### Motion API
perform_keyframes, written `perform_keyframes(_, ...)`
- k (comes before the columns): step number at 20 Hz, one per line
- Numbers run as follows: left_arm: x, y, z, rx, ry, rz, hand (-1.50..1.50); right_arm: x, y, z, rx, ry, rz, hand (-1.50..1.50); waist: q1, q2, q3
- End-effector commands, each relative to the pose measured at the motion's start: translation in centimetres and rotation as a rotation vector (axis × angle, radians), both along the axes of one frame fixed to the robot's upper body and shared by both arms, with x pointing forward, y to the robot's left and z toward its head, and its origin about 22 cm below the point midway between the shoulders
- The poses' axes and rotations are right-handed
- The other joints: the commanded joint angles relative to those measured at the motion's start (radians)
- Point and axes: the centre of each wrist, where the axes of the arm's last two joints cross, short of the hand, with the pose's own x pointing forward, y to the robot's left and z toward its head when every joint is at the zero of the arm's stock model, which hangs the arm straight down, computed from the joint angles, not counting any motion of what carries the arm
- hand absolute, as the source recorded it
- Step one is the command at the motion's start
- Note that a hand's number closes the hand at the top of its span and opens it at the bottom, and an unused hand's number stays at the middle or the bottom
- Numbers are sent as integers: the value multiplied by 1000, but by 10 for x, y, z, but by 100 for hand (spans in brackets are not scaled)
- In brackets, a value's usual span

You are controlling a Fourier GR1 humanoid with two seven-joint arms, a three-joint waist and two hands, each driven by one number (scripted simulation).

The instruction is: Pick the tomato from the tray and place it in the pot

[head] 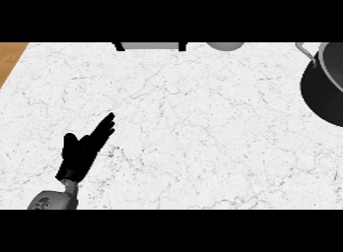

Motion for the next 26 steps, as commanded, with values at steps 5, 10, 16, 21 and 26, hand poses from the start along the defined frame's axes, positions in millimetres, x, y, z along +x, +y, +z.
perform_keyframes(5, 6, 12, 4, -1, -14, -2, 0, 77, 25, 58, -104, 58, 8, 150, 11, 2, 0)
perform_keyframes(10, 3, -9, -6, -5, -12, 4, 0, 122, 56, 86, -179, 150, 19, 150, 17, 3, 0)
perform_keyframes(16, 5, -4, 6, 5, -29, -33, 0, 163, 88, 90, -258, 265, 46, 150, 27, 5, 1)
perform_keyframes(21, 1, -10, -3, 2, -17, -24, 0, 181, 111, 73, -487, 365, -30, 150, 33, 9, 0)
perform_keyframes(26, 7, -4, -2, 0, -15, -28, 0, 196, 123, 63, -646, 544, -84, 150, 45, 16, 1)
